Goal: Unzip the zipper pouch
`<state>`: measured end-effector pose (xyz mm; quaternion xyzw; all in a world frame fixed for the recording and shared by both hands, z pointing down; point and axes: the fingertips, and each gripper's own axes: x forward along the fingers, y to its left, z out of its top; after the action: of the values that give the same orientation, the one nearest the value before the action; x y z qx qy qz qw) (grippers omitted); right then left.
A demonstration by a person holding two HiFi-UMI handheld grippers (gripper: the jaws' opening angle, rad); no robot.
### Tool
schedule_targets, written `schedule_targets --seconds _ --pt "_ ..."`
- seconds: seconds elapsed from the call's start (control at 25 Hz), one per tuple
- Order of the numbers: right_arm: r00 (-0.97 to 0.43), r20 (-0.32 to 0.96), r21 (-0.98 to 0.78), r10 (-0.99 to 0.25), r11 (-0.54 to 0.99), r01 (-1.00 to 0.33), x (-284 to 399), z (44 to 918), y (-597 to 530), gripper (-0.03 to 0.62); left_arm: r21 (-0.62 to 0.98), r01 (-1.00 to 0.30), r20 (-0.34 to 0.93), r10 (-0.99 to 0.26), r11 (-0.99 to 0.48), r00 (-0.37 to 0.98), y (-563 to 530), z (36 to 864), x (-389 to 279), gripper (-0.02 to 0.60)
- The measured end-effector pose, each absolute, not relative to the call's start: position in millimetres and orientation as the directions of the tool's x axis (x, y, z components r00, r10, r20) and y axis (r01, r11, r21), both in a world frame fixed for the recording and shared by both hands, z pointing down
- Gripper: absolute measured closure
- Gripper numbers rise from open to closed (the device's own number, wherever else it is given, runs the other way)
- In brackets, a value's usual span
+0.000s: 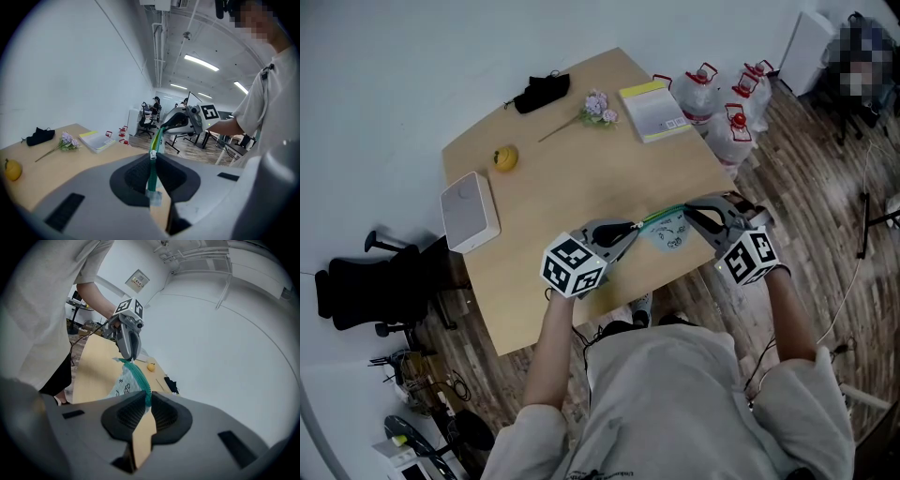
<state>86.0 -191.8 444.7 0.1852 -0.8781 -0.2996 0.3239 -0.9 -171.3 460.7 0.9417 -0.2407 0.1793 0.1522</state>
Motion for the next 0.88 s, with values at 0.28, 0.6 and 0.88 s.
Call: schedule_targets --seconds 0.28,0.6,0.88 --pt "-0.702 0.459 0.65 -0.544 0.744 -0.152 104 442 -200 0.548 0.199 -0.54 0.424 -0.425 -0.818 0.8 -171 463 -18 0.532" --pt "-0.697 0.455 0.646 -0.555 0.744 -0.171 114 442 -204 0.548 0.199 -0.556 0.427 -0.44 -0.807 0.79 -170 465 -22 0.531" --pt "-0.704 0.445 0.634 -0.554 0.75 -0.189 112 439 -204 0.548 0.21 -0.589 0.427 -0.468 -0.781 0.773 -174 468 -24 0.531"
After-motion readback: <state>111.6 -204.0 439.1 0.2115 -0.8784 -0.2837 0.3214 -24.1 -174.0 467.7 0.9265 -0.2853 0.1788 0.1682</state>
